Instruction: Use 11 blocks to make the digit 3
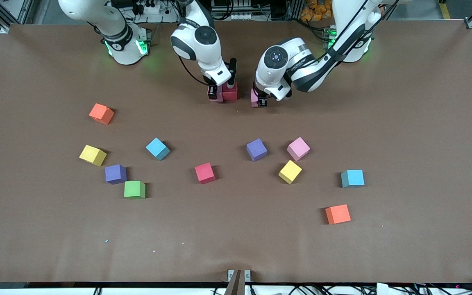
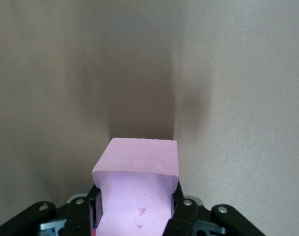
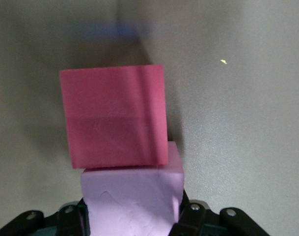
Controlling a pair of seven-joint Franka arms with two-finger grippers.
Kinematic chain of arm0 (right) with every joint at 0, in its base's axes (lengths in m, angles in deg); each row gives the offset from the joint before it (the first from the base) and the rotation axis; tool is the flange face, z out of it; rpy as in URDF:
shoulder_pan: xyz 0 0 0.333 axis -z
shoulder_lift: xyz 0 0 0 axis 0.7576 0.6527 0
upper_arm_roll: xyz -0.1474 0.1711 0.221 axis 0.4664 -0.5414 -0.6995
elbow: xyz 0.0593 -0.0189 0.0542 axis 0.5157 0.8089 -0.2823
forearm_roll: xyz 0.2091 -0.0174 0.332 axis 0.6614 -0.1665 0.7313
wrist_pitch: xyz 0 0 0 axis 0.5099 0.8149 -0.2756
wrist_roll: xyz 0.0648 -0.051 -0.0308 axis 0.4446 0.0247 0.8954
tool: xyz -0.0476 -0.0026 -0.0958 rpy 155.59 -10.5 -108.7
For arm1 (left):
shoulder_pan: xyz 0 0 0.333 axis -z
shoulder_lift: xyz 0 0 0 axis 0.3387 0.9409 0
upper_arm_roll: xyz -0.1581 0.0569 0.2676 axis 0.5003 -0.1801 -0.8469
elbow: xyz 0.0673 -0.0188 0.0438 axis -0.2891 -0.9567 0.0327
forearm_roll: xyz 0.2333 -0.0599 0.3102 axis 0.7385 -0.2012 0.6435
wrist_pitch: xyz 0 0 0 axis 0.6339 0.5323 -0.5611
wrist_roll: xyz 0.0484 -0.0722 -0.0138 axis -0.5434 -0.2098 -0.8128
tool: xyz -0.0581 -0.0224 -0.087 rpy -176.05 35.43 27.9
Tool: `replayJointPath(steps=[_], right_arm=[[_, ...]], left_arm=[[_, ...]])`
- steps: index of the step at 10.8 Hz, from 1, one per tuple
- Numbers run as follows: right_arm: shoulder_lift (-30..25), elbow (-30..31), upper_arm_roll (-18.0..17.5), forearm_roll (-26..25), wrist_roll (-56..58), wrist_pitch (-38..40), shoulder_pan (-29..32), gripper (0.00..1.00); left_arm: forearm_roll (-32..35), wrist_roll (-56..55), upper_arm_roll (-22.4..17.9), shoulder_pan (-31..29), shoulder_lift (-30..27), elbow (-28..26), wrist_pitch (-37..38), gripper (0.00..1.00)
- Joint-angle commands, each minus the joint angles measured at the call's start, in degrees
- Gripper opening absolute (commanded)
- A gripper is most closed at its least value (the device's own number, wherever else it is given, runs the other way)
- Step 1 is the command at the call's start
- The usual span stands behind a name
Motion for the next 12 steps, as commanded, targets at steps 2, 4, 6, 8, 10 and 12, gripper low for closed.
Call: replayJointPath(steps=[2, 4, 6, 8, 10, 12], right_arm=[[0.68, -0.77, 0.28, 0.85, -1.91, 1.21, -1.4, 0.13], [0.68, -0.77, 0.28, 0.85, -2.09, 1.92, -1.75, 0.13], [0.6, -1.11, 0.28, 0.76, -1.65, 2.01, -1.93, 0.92], [-0.89, -1.12, 0.28, 0.76, -1.38, 2.18, -1.76, 1.0], [-4.48, -1.12, 0.37, 0.85, -2.0, 7.59, -1.41, 1.0], [-9.58, -1.12, 0.55, 0.85, -2.0, 14.37, 0.61, 1.0]], left_arm=[[-1.12, -0.18, 0.37, 1.39, 1.46, 0.6, -1.02, 0.0], [-1.12, -0.17, 0.46, 1.65, 1.91, 1.05, -1.02, 0.0], [-1.12, -0.17, 0.46, 2.27, 1.91, 1.22, -1.02, 0.0], [-1.12, -0.17, 0.55, 2.88, 2.26, 1.31, -1.89, 0.0], [-1.12, -0.17, 0.55, 3.32, 2.61, 1.31, -2.59, 0.0], [-1.12, -0.09, 0.55, 4.02, 3.75, 2.1, -3.04, 0.0]])
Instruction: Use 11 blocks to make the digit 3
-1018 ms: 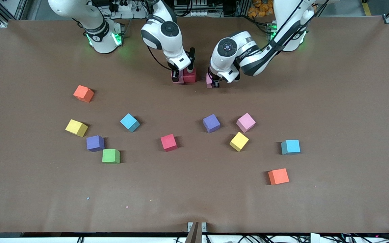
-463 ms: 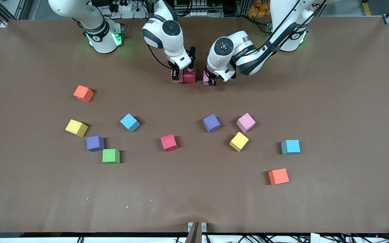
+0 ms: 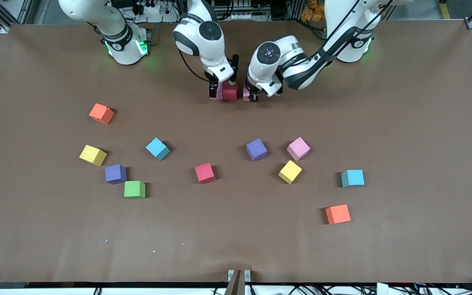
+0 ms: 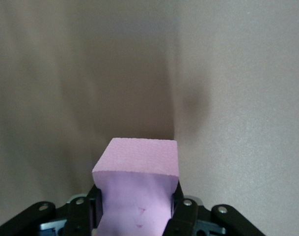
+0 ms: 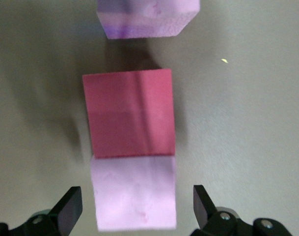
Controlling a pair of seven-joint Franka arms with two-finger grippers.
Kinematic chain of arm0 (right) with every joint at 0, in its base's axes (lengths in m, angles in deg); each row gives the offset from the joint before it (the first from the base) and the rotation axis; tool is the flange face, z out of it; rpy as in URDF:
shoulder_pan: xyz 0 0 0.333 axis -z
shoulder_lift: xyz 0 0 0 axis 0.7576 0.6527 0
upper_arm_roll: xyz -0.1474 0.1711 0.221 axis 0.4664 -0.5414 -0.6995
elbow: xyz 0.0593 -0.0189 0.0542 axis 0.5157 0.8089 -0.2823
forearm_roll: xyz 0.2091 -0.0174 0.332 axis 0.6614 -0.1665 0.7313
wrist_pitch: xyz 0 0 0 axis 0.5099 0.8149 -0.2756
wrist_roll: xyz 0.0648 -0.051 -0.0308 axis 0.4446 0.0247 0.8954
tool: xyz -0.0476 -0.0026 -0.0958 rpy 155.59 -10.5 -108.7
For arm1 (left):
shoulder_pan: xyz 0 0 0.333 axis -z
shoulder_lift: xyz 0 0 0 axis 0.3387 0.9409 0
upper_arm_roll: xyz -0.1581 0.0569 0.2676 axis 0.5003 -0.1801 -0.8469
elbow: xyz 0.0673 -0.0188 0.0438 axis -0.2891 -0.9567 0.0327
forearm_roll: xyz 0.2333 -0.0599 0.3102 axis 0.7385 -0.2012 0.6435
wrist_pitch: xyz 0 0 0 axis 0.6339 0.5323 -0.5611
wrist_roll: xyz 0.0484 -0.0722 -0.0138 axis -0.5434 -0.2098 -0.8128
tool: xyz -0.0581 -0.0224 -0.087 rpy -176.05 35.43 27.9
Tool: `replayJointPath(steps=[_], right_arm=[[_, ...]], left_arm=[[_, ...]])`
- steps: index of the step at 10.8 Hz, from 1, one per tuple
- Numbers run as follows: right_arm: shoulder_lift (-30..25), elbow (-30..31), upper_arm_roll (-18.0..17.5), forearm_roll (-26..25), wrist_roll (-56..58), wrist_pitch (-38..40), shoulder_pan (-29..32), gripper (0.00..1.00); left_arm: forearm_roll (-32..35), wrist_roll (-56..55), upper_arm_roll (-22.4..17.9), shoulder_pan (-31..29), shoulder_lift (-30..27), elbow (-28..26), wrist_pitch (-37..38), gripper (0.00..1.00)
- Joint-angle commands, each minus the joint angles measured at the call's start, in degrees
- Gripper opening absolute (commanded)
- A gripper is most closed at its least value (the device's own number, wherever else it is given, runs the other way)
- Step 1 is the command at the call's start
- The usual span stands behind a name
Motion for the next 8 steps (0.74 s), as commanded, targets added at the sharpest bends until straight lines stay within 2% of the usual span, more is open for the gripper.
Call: replayJointPath(steps=[1, 3, 6, 8], right_arm=[[-7.02, 0.98, 0.23, 0.92, -0.19, 6.58, 3.45, 1.0], [-7.29, -0.85, 0.31, 0.92, -0.97, 9.04, 10.38, 1.0], [-6.68, -4.11, 0.31, 0.83, -8.87, 10.9, 19.71, 1.0], [-4.93, -6.73, 0.4, 0.83, -12.3, 10.73, 23.06, 1.0]], left_arm=[[-1.12, -0.08, 0.2, 0.86, 1.6, 1.54, -0.53, 0.0], [-1.12, 0.0, 0.2, 1.03, 2.31, 2.07, -0.79, 0.0], [-1.21, -0.08, 0.2, 1.65, 2.75, 2.25, -2.11, 0.0], [-1.21, -0.17, 0.11, 2.08, 3.1, 2.33, -2.2, 0.0]])
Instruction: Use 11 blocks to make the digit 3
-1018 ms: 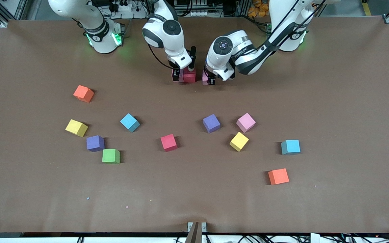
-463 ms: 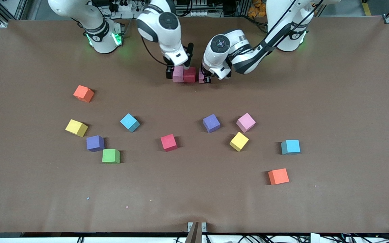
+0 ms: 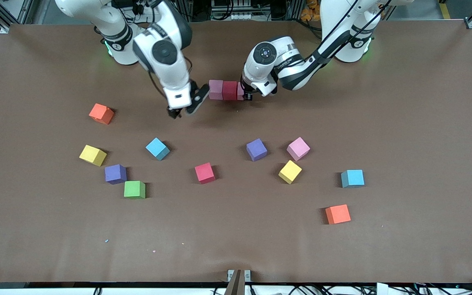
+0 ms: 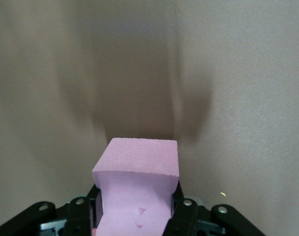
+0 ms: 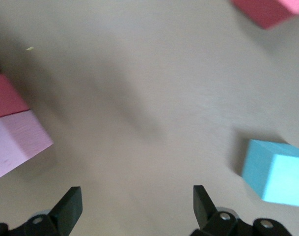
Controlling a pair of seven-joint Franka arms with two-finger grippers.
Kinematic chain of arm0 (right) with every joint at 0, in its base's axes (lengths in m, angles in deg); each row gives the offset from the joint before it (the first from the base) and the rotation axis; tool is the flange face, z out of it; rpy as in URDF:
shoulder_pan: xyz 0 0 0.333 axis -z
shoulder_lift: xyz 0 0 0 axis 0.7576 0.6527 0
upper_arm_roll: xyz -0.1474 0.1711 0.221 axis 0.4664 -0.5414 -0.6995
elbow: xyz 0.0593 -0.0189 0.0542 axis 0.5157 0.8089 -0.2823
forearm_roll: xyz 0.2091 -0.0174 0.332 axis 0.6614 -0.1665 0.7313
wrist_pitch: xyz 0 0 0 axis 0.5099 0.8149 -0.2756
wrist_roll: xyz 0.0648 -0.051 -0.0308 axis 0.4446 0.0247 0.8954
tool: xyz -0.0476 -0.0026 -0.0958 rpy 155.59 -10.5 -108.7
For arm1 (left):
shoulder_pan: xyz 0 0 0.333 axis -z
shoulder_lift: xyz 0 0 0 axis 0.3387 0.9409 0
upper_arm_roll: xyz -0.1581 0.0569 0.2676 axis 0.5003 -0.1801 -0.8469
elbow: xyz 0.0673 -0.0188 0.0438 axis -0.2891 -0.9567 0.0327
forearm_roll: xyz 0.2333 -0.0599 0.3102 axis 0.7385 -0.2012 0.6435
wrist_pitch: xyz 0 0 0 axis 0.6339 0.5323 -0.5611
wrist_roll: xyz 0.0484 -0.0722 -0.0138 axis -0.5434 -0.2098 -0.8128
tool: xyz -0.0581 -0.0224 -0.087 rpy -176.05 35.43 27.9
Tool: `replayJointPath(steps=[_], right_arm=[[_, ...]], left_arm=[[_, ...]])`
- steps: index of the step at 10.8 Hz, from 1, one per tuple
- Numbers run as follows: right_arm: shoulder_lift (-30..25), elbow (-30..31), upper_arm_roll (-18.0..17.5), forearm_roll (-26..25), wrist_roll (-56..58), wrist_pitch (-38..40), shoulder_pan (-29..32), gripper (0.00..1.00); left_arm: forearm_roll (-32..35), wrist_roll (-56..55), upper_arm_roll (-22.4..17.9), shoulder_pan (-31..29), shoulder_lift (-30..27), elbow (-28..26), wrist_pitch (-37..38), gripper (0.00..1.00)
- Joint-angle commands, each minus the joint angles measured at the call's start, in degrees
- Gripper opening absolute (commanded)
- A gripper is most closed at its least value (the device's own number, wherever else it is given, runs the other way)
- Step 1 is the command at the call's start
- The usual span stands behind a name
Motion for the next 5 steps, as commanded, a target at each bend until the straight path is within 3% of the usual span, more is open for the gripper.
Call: replayJointPath(steps=[1, 5], right_arm=[[3.32, -3.81, -0.82, 0.57, -4.66, 0.52, 4.57, 1.0], [11.14, -9.87, -0.82, -0.3, -4.24, -1.94, 10.03, 1.0]], left_arm=[[-1.12, -0.09, 0.05, 0.57, 0.59, 0.42, -0.58, 0.0], [-1.12, -0.26, 0.05, 0.92, 1.38, 0.42, -0.58, 0.02]])
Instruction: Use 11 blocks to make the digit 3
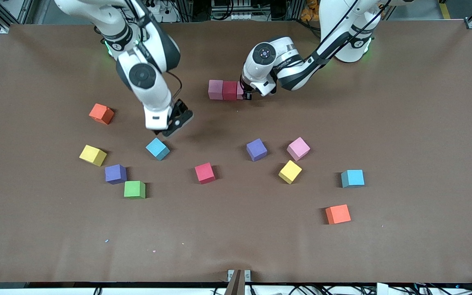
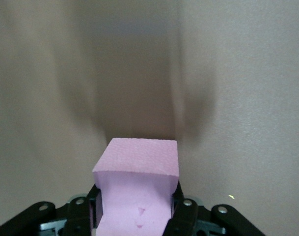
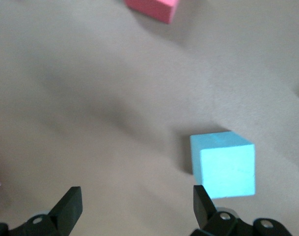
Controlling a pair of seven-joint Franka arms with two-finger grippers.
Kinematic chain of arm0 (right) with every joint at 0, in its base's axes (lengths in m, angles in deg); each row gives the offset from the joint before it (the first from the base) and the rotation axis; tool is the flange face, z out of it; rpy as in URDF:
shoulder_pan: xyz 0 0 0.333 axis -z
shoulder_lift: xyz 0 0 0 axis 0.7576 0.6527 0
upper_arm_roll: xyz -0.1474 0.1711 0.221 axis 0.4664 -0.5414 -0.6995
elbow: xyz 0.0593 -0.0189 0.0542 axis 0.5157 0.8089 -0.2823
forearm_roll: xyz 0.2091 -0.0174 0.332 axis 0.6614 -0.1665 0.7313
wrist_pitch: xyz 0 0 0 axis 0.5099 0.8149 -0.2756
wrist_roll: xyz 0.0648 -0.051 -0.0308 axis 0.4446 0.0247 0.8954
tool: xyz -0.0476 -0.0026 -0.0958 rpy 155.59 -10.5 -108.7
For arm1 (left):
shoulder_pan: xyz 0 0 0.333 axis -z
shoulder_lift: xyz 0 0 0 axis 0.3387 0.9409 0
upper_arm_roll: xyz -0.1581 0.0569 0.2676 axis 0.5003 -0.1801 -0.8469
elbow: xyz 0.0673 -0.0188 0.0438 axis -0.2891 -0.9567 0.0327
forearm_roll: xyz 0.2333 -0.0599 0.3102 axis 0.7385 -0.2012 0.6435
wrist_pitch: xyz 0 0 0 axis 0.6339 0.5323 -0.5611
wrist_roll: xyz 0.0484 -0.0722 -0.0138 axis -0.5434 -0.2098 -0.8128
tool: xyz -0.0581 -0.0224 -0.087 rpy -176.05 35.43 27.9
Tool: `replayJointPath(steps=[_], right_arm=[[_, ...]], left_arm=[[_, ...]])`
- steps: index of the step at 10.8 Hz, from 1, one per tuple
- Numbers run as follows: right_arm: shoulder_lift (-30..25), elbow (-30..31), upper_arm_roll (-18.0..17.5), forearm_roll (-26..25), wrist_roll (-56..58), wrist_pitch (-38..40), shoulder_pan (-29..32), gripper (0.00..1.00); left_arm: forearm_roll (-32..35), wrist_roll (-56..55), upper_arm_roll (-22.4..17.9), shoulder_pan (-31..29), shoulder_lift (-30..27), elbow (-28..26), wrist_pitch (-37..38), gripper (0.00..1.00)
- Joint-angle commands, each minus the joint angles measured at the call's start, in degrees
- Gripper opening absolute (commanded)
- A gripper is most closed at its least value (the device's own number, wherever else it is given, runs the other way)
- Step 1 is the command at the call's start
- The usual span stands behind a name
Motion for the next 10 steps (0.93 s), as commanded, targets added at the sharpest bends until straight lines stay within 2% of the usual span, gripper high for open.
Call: replayJointPath(steps=[1, 2, 3, 5, 7, 10], right_arm=[[5.63, -4.71, -0.76, -0.57, -0.3, -2.17, 3.63, 1.0], [7.21, -6.46, -0.76, -2.22, 0.32, -2.62, 4.86, 1.0], [8.88, -8.31, -0.76, -4.85, 0.67, -2.63, 6.26, 1.0], [12.04, -8.77, -0.84, -7.95, 0.76, -5.6, 8.47, 1.0], [13.9, -8.42, -0.84, -7.95, 2.16, -5.7, 8.65, 1.0], [13.56, -7.54, -1.11, -7.69, 3.31, -5.35, 8.74, 1.0]], left_arm=[[-1.12, -0.26, -0.04, 0.51, 0.51, 0.37, -0.52, 0.1], [-0.95, -0.26, -0.04, 0.51, 0.6, 0.46, -0.52, 0.26], [-0.68, -0.26, -0.04, 0.51, 0.86, 0.46, -0.52, 0.56], [-0.94, -0.61, -0.12, 0.34, 0.86, 0.46, -0.52, 1.0], [-1.3, -0.7, -0.21, -0.19, 0.86, 0.9, -0.43, 1.0], [-1.3, -2.98, -0.13, -0.46, 0.34, 0.99, -0.26, 1.0]])
